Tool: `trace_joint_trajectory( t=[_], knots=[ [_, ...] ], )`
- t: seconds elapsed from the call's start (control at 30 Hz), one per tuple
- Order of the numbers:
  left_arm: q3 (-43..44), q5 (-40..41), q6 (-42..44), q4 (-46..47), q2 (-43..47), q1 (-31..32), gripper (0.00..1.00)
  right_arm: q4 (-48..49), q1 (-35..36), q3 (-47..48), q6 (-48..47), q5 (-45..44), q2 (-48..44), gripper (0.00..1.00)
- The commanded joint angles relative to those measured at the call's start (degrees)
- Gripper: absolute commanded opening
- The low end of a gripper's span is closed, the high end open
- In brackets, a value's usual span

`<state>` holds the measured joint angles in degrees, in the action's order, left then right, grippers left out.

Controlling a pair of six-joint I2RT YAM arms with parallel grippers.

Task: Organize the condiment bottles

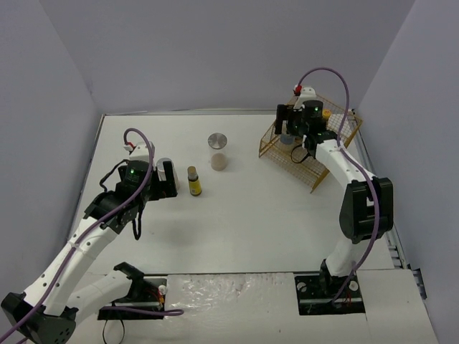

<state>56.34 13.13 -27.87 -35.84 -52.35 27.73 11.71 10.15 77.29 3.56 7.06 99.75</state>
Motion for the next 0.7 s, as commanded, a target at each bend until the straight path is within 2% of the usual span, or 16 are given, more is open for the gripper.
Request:
trace_joint_trajectory(
  t=[0.0,0.3,0.47,0.67],
  knots=[
    [1.8,0.3,-0.4,2.4,-0.5,-0.3,0.97,0.8,5.9,5.5,-4.1,6.9,-8.5,0.91],
    [2.3,-0.5,-0.4,2.3,-1.0,-0.4,0.97,0.0,15.1,5.9,-4.9,7.8,-6.3,0.98],
    [2.3,-0.2,-0.5,2.0,-0.5,-0.4,0.97,1.2,20.3,6.8,-5.6,10.0,-1.3,1.00],
    [2.6,0.6,-0.1,0.7,0.4,-0.4,0.97,3.3,23.0,9.1,-6.1,10.2,5.1,1.00]
  ],
)
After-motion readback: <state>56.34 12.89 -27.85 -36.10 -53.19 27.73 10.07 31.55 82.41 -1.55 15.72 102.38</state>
